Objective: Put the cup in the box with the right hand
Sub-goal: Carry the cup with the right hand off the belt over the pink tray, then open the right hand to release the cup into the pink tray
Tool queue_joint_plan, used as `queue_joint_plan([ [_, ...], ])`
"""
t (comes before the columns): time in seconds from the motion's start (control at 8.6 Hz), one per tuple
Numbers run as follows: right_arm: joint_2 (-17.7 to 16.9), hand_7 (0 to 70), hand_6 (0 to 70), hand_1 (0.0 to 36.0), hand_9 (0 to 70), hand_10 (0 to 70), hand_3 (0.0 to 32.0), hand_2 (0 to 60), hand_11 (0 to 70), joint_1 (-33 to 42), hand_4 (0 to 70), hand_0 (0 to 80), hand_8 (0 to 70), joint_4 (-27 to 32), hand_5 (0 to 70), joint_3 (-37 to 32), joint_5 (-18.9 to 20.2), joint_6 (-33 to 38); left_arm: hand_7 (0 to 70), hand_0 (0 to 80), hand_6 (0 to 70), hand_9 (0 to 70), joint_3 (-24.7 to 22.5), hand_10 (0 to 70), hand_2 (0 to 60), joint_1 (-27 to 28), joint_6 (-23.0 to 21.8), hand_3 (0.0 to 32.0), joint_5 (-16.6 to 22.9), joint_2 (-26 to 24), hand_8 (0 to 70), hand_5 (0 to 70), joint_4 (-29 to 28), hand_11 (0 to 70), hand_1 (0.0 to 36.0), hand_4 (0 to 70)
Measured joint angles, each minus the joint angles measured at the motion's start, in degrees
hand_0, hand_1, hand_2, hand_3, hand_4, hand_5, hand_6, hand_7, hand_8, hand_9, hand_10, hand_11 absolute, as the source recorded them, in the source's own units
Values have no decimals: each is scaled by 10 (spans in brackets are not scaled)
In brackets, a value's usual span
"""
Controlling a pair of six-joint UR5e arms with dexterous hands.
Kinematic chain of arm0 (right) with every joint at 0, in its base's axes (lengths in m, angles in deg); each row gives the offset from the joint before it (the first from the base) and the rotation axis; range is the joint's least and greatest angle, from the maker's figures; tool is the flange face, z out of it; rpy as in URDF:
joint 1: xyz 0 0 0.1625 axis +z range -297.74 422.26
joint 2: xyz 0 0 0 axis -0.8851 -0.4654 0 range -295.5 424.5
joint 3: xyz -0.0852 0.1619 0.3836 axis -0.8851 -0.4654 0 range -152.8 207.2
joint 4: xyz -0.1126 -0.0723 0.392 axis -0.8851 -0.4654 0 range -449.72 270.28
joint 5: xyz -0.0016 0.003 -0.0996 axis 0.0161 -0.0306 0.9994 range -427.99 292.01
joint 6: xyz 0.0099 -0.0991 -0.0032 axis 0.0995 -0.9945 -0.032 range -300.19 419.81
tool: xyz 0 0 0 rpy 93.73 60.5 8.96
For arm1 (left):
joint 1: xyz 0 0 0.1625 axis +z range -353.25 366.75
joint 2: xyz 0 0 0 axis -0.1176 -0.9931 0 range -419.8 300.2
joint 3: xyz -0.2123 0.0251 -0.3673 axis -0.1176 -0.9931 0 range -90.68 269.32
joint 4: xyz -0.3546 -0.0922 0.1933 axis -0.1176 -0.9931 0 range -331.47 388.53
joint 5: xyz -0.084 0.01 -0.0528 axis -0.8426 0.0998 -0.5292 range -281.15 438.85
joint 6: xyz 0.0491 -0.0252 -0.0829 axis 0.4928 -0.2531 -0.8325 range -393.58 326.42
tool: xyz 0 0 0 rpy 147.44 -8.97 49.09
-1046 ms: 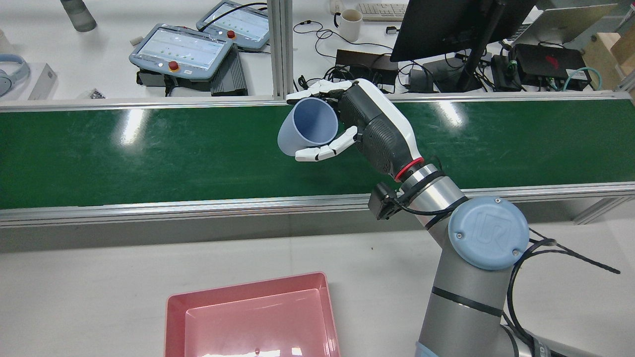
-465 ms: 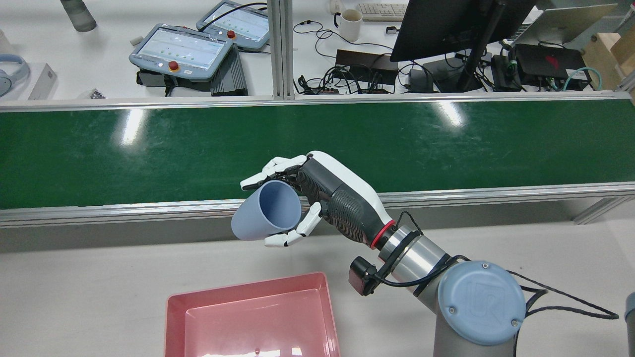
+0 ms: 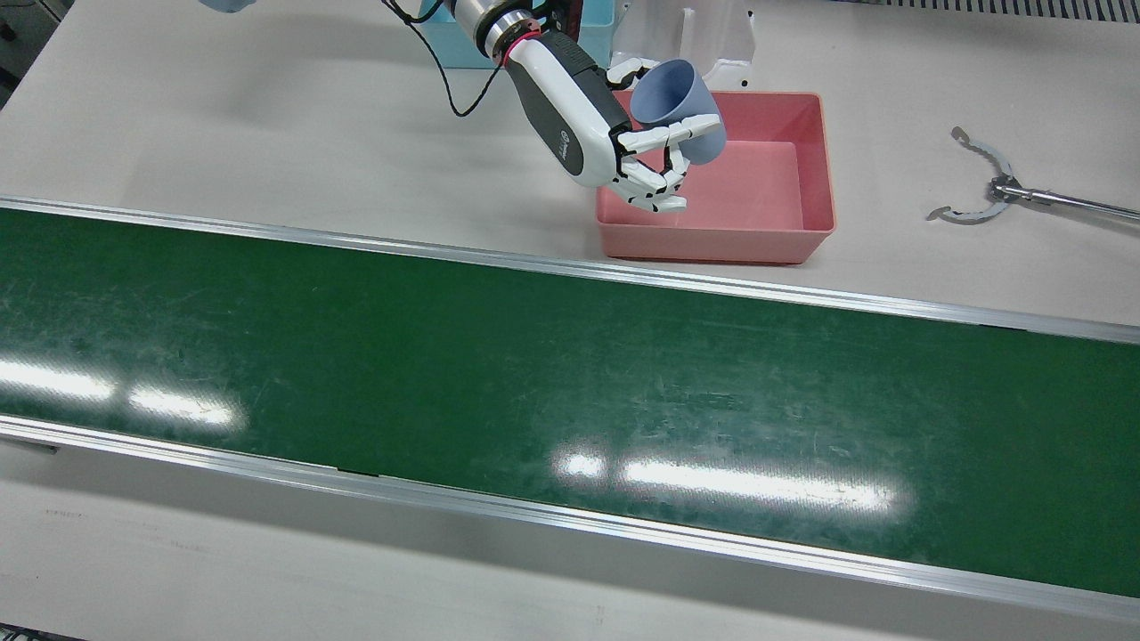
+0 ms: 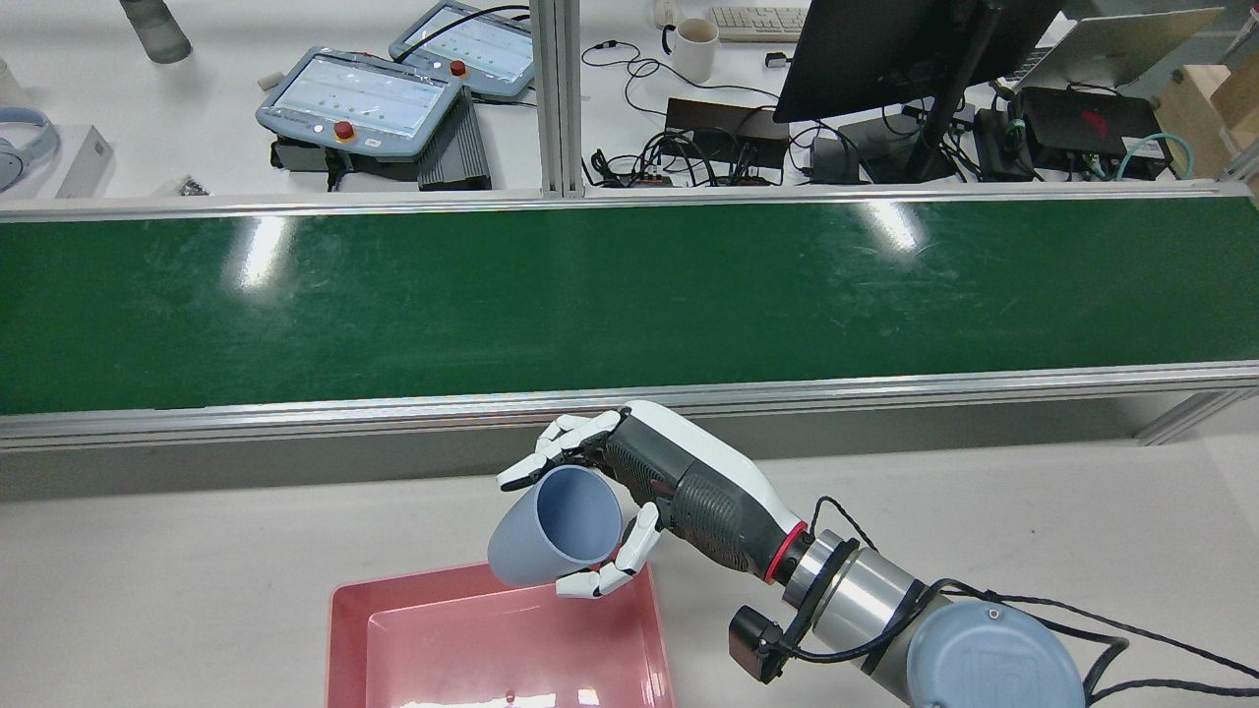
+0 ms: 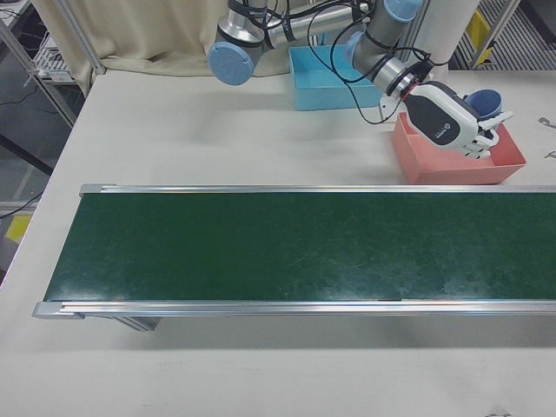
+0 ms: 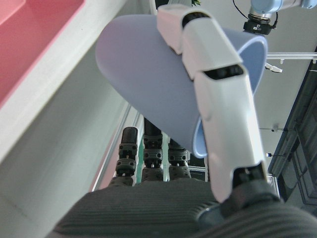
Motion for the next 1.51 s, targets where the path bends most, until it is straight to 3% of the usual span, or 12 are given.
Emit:
queue_joint_plan([
  [0.23,-8,700,266,360,493,149,0,600,253,-14,377,599,267,0,148,-17,1,0,0,0,0,0,0,0,0,0,0,0,0,0,0,0,0,0,0,0],
  [0.35,-9,700,254,360,474,138,0,600,236,-18,393,648,249,0,142,-27,1,0,0,0,0,0,0,0,0,0,0,0,0,0,0,0,0,0,0,0],
  [0.46,-9,700,250,360,470,128,0,600,222,-20,402,777,245,-1,142,-36,2,0,0,0,0,0,0,0,0,0,0,0,0,0,0,0,0,0,0,0],
  [0.58,-9,700,239,360,443,120,0,600,210,-22,400,800,227,-1,138,-42,4,0,0,0,0,0,0,0,0,0,0,0,0,0,0,0,0,0,0,0],
  [0.7,-7,700,225,360,404,111,0,548,195,-24,395,800,197,-1,130,-44,7,0,0,0,0,0,0,0,0,0,0,0,0,0,0,0,0,0,0,0],
  [0.81,-6,700,181,351,252,86,0,206,156,-24,369,800,100,-1,106,-44,9,0,0,0,0,0,0,0,0,0,0,0,0,0,0,0,0,0,0,0],
  [0.93,-5,535,129,308,95,58,0,29,115,-25,343,800,17,-1,90,-43,10,0,0,0,0,0,0,0,0,0,0,0,0,0,0,0,0,0,0,0],
  [1.05,-4,405,103,275,67,50,0,0,102,-25,324,793,10,0,81,-42,11,0,0,0,0,0,0,0,0,0,0,0,0,0,0,0,0,0,0,0],
  [1.16,-3,396,100,259,65,48,0,0,97,-25,321,751,10,0,78,-41,11,0,0,0,0,0,0,0,0,0,0,0,0,0,0,0,0,0,0,0],
  [1.51,1,423,105,255,70,51,0,0,101,-26,329,718,11,0,77,-40,11,0,0,0,0,0,0,0,0,0,0,0,0,0,0,0,0,0,0,0],
])
